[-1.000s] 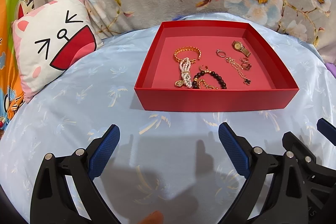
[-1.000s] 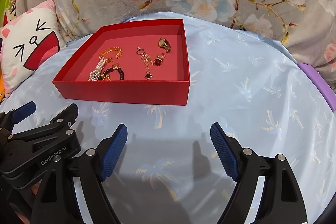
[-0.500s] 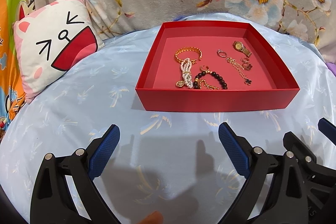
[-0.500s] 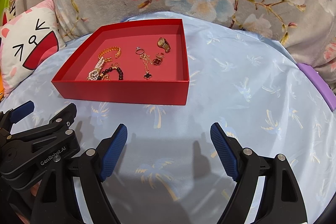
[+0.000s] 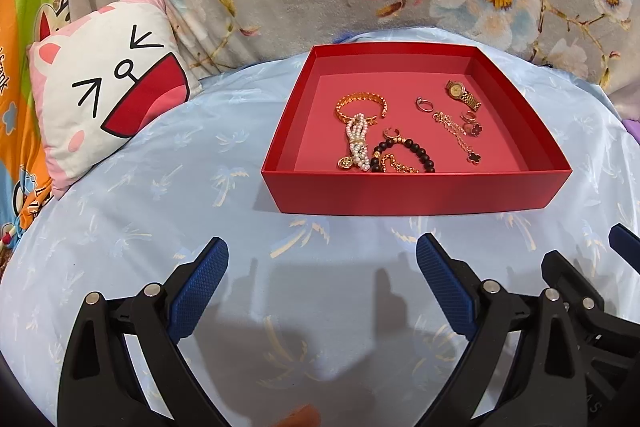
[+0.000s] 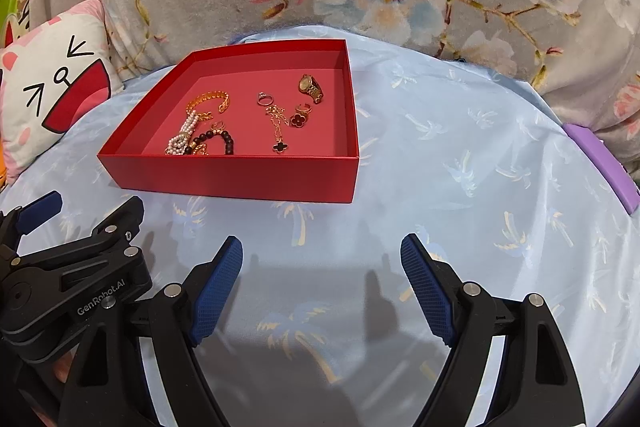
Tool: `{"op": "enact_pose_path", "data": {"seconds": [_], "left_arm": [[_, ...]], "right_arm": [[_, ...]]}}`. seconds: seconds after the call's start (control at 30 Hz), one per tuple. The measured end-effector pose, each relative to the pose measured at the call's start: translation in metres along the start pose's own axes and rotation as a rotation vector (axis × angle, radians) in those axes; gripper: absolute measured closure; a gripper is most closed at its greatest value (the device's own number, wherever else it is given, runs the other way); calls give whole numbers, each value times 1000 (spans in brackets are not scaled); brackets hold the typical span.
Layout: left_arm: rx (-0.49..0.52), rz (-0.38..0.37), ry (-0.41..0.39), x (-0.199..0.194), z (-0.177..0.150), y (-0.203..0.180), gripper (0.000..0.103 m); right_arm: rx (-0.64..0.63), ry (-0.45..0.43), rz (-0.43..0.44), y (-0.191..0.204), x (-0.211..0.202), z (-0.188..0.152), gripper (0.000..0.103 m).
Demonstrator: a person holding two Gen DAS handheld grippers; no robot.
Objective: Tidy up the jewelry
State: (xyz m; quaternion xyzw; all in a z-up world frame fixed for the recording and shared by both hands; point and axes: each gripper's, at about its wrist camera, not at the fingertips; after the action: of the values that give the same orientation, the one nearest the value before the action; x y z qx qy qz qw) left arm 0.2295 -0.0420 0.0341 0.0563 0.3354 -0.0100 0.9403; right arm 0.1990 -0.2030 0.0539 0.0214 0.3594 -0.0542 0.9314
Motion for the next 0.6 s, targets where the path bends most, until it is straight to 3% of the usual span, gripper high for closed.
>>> {"op": "enact_pose_path", "data": {"seconds": [0.6], "left_arm": [[1,1,-2,-1,0,2,10]], "right_arm": [[-3,-1,-1,-1,0,2,23]]}}
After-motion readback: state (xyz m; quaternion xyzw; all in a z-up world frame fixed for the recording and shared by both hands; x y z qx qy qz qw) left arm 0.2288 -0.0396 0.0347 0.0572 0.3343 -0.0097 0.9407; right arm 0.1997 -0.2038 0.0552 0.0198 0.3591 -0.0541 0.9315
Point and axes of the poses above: each gripper's, at about its wrist camera, not at the fingertips, and x roughly the way its jaws point, y to its left, z to its top
